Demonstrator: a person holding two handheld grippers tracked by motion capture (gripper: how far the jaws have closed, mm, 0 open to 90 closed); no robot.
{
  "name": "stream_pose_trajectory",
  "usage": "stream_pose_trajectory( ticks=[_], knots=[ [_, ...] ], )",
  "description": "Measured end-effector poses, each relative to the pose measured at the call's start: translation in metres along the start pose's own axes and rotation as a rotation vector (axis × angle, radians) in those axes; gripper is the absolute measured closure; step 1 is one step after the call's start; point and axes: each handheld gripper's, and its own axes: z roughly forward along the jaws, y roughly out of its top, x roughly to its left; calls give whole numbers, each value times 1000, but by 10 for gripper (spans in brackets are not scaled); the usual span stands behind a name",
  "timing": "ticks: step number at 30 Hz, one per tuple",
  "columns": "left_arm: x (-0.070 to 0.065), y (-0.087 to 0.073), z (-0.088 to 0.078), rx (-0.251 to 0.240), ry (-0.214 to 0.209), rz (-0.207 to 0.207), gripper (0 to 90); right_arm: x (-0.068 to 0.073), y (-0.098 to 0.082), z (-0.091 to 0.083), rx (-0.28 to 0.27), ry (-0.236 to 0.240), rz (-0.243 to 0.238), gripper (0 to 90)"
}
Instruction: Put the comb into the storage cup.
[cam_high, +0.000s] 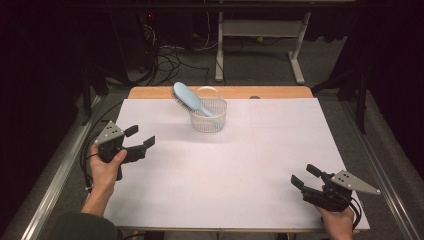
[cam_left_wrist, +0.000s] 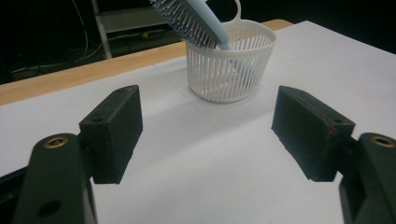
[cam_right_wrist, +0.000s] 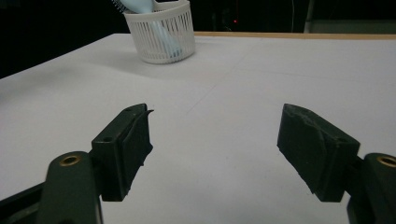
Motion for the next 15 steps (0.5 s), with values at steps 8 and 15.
stream_pose_trajectory(
  ticks=[8, 15],
  knots=[
    [2, -7, -5, -5, 6, -7, 288, 0, 0, 0, -1, 0, 1, 262],
    [5, -12, -9, -7, 11, -19, 282, 0, 0, 0, 2, 1, 0, 262]
  ],
)
